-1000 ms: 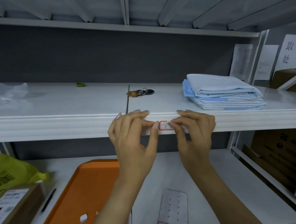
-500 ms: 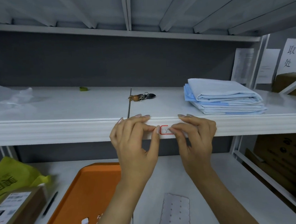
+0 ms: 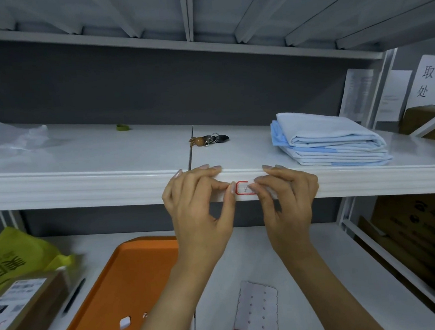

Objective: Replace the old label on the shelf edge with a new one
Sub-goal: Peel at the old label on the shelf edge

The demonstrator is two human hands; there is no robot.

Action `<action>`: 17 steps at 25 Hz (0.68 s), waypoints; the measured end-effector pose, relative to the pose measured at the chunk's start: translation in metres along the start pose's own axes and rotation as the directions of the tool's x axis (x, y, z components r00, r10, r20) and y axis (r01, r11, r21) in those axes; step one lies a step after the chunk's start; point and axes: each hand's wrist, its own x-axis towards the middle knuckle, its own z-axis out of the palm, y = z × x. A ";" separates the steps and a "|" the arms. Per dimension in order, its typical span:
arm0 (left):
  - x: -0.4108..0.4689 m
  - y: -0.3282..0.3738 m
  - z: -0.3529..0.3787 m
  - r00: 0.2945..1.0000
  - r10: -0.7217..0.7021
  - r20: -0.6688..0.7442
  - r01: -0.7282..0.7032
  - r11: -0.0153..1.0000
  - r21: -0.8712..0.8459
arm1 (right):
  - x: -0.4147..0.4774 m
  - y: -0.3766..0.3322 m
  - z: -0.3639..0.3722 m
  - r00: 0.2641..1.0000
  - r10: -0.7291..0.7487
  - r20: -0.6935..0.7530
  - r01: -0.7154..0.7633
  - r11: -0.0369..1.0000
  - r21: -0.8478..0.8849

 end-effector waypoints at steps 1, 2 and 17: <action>0.000 0.000 0.000 1.000 0.004 0.001 -0.004 1.000 0.002 | -0.001 0.000 0.001 1.000 0.001 -0.003 -0.001 1.000 -0.004; 0.000 0.000 0.000 1.000 0.005 0.001 -0.005 1.000 0.002 | -0.001 0.001 0.001 1.000 0.001 -0.008 -0.001 1.000 -0.008; -0.001 -0.002 -0.004 1.000 0.028 0.011 -0.028 1.000 -0.003 | -0.001 0.003 -0.002 0.999 0.012 0.034 -0.014 0.998 0.054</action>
